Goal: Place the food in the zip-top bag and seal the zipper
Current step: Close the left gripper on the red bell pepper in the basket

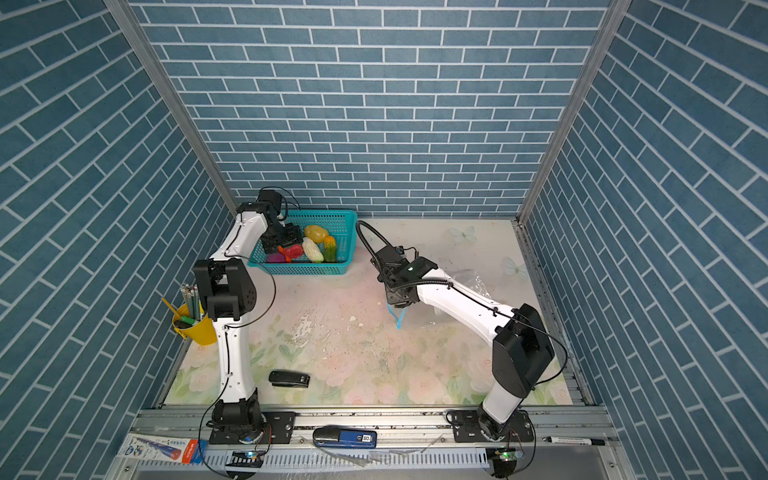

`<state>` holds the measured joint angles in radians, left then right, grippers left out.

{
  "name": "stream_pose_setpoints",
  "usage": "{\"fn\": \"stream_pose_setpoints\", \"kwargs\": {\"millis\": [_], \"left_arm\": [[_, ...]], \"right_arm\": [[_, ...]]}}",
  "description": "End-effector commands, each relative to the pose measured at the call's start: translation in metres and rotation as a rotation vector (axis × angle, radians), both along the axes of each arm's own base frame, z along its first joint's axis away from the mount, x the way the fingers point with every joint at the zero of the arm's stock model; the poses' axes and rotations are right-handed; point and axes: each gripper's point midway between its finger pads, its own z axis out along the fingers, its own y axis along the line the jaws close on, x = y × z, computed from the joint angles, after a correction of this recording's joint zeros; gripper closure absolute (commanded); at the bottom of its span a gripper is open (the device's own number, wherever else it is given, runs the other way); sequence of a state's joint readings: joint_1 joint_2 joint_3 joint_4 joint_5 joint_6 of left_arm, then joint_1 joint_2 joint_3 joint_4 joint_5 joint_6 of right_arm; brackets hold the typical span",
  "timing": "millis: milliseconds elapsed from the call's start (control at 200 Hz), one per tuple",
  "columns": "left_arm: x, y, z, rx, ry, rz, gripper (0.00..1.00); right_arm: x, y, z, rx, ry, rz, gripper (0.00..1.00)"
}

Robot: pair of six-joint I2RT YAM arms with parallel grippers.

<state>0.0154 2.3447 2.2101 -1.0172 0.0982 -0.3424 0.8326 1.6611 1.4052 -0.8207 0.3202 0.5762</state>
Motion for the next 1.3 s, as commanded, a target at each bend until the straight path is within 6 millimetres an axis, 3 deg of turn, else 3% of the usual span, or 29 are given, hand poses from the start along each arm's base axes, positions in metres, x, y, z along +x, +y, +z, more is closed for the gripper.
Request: {"fn": "stream_pose_setpoints", "kwargs": {"millis": [0,320,670,1110,1295], "left_arm": [[-0.003,0.002,-0.007,-0.009,0.030,0.004,0.14],[0.000,-0.008,-0.019,-0.069,0.039,0.011,0.19],[0.003,-0.013,-0.029,-0.094,0.045,0.021,0.33],[0.004,-0.010,-0.034,-0.082,0.051,0.018,0.36],[0.011,-0.010,-0.032,-0.078,0.040,0.011,0.29]], "right_arm": [[0.004,0.003,0.003,0.006,-0.006,0.007,1.00],[0.003,0.004,0.000,0.004,-0.001,0.008,1.00],[0.003,0.004,-0.002,0.007,0.005,0.005,1.00],[0.000,0.004,-0.005,0.019,0.011,-0.001,1.00],[0.000,0.006,-0.004,0.026,0.011,0.007,1.00]]}}
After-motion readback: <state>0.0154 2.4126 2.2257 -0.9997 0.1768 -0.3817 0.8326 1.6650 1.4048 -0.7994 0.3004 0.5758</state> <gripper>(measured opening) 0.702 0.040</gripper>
